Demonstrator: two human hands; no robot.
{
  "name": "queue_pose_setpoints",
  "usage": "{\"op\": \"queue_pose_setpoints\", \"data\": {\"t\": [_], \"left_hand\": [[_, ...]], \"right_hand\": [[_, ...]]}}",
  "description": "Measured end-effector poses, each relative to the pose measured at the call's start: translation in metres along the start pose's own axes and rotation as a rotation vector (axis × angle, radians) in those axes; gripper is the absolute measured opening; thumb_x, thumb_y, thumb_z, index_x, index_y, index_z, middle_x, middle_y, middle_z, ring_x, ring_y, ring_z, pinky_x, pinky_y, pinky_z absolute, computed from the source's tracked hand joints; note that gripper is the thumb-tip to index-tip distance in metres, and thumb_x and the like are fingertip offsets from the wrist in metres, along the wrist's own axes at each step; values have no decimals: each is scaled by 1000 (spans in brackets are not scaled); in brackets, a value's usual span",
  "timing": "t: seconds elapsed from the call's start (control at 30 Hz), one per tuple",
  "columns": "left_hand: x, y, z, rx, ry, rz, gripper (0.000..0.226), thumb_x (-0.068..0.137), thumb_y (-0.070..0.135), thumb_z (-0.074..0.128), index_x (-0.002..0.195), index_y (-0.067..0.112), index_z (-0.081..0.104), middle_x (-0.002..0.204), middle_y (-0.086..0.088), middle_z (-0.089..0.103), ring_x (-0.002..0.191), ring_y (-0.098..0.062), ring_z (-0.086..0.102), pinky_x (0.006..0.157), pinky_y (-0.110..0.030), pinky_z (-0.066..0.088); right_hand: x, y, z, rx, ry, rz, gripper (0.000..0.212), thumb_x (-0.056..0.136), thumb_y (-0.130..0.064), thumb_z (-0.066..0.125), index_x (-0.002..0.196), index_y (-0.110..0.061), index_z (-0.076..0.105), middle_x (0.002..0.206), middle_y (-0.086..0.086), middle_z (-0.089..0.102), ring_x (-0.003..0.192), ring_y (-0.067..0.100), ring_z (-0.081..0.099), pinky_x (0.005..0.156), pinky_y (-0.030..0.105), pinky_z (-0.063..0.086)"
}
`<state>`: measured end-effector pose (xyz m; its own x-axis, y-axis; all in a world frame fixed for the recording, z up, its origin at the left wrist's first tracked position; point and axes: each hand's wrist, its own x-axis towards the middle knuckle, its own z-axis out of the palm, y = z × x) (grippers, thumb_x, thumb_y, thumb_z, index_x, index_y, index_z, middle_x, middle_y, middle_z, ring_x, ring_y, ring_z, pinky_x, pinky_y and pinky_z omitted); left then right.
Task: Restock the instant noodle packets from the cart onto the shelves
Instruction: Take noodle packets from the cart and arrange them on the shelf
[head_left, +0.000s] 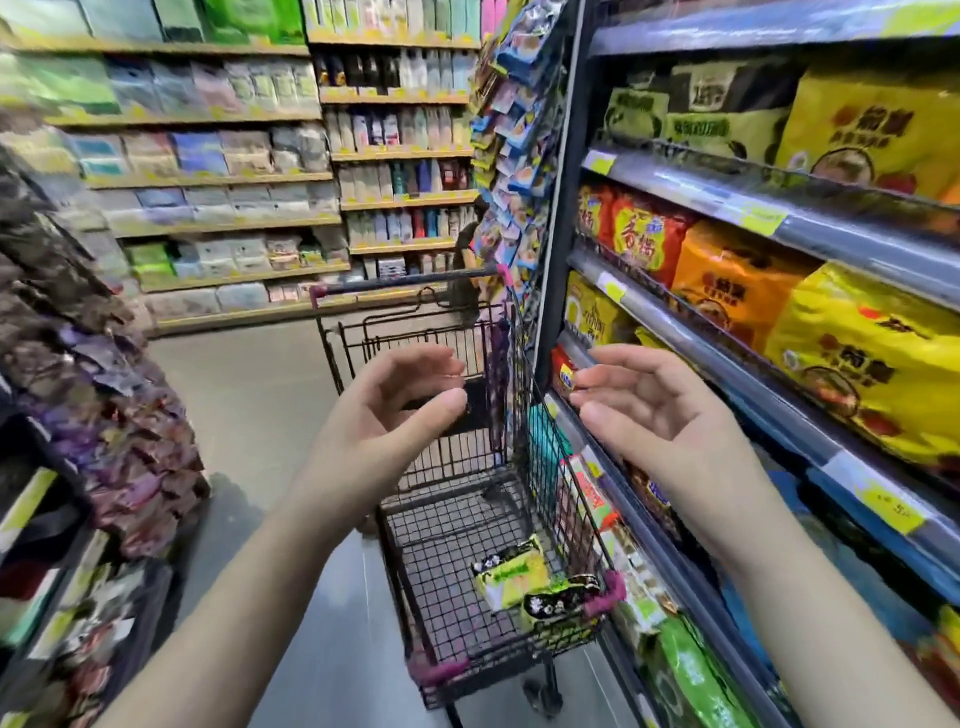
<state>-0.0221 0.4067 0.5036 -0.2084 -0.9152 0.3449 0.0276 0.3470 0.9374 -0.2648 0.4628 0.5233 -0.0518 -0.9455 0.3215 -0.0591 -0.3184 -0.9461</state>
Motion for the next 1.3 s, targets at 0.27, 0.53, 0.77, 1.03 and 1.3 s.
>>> {"op": "queue_pose_setpoints", "data": {"t": [0.27, 0.53, 0.77, 1.03, 1.3], "left_hand": [[100, -55, 22, 47, 30, -71, 41, 85, 26, 73, 123, 15, 62, 122, -2, 72, 116, -17, 68, 99, -33, 54], [124, -153, 15, 48, 100, -319, 38, 87, 30, 75, 121, 20, 63, 122, 2, 72, 115, -14, 68, 93, -27, 56], [108, -263, 21, 97, -6, -619, 39, 88, 31, 73, 125, 26, 61, 121, 12, 70, 111, 0, 67, 89, -13, 52], [42, -400, 56, 144, -399, -941, 64, 86, 23, 80, 140, 27, 47, 132, 12, 58, 109, 14, 59, 92, -6, 49], [-26, -498, 107, 462, -935, -785, 101, 78, 21, 82, 159, 28, 23, 162, 3, 28, 150, -15, 24, 120, -19, 14]], "right_hand": [[112, 60, -32, 50, -49, 42, 50, 73, -28, 77, 120, -20, 65, 115, 3, 75, 110, 20, 71, 99, 29, 55], [156, 163, -35, 64, -116, 207, 47, 76, -19, 77, 120, -21, 64, 113, 3, 74, 108, 22, 71, 98, 30, 54], [144, 269, -44, 28, -114, 424, 53, 74, -16, 79, 124, -17, 62, 114, 6, 73, 106, 19, 71, 96, 26, 53], [117, 364, -50, -29, -47, 631, 59, 69, -45, 87, 120, -26, 65, 113, 1, 74, 104, 15, 71, 94, 24, 55], [101, 400, -57, -61, -40, 695, 53, 74, -20, 80, 124, -19, 64, 115, 3, 74, 108, 18, 71, 95, 24, 55]]}}
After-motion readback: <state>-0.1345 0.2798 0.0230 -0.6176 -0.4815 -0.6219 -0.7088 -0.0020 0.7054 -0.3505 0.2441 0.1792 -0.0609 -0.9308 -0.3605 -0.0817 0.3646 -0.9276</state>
